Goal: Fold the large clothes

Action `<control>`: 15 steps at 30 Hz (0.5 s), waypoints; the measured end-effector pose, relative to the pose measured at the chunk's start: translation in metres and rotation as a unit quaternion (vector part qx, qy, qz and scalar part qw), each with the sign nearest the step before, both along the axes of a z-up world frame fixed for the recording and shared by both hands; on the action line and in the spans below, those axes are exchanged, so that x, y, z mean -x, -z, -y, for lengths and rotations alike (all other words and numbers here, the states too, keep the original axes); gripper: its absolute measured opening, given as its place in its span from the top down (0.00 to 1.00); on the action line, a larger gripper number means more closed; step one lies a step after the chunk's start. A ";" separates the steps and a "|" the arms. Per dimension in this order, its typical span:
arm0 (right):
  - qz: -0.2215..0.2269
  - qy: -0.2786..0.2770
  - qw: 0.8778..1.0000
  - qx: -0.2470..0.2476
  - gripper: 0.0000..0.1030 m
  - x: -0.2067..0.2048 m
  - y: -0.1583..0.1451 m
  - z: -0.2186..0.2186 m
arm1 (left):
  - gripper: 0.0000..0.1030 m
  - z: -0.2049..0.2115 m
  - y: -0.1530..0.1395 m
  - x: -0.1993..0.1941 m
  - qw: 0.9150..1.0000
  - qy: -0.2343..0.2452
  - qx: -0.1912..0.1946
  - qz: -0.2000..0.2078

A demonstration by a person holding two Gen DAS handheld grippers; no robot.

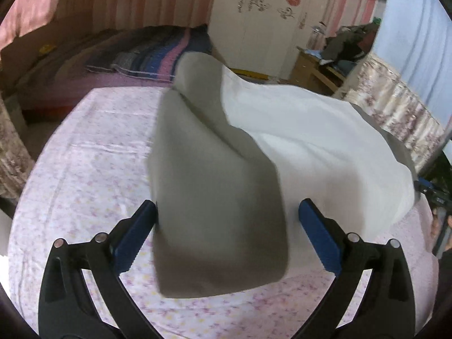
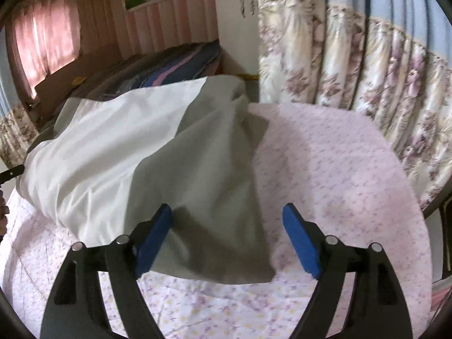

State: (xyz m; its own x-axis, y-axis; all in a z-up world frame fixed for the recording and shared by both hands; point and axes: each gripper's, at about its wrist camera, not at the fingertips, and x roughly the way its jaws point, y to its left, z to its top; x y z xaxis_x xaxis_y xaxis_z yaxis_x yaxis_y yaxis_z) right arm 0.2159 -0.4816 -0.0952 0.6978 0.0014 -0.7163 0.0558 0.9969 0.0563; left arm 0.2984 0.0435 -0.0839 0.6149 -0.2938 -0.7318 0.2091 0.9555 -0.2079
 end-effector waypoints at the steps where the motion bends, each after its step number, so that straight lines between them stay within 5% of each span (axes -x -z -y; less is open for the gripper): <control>1: -0.009 -0.005 1.000 -0.005 0.21 -0.002 0.003 -0.001 | 0.03 0.003 0.002 0.001 1.000 0.002 -0.008 -0.001; 5: -0.023 -0.005 0.999 -0.042 0.25 -0.002 0.012 0.005 | 0.06 0.009 0.009 0.003 0.999 0.021 -0.037 -0.013; 11: -0.028 -0.034 0.999 -0.001 0.67 0.003 0.021 -0.021 | 0.08 0.014 0.022 0.003 0.996 0.043 -0.057 -0.049; 15: -0.027 -0.036 0.998 0.033 0.83 0.005 0.026 -0.038 | 0.18 0.014 0.027 0.002 0.997 0.047 -0.044 -0.052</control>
State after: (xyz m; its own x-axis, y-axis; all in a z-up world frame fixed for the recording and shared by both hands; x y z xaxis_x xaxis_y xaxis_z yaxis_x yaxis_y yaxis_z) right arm 0.2107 -0.4433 -0.1210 0.6583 0.0007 -0.7528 -0.0140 0.9998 -0.0113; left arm 0.2961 0.0300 -0.1113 0.5079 -0.2789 -0.8150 0.2797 0.9483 -0.1502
